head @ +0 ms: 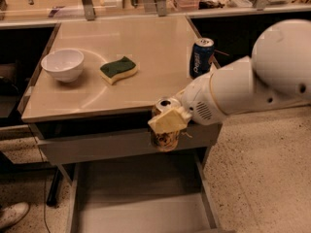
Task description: Place orange can into middle drawer
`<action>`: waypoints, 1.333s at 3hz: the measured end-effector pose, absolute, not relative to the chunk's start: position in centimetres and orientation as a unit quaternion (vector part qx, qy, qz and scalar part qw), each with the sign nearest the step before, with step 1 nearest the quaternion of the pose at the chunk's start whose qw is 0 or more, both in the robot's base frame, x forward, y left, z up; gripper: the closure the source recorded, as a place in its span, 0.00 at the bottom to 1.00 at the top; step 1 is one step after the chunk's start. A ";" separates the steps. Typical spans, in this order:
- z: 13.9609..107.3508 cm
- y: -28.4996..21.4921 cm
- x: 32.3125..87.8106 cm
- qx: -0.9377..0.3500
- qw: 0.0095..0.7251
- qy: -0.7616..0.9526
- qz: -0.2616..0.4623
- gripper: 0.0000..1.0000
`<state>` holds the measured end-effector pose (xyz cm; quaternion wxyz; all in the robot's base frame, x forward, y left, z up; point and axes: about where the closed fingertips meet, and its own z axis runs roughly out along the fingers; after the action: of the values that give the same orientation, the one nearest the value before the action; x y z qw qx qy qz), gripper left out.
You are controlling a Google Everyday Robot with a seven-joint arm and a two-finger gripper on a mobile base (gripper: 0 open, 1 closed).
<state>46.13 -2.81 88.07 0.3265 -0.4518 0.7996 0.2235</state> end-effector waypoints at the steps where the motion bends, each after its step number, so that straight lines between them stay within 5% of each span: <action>1: 81.7 -0.9 44.7 -0.422 0.323 0.813 0.239 1.00; 4: 72.4 1.6 43.8 -0.372 0.309 0.833 0.269 1.00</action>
Offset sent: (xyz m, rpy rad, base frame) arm -0.0326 0.0567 -0.2216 0.0988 0.2145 -0.1049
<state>43.85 1.57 72.41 0.3089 -0.3719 0.8330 0.2691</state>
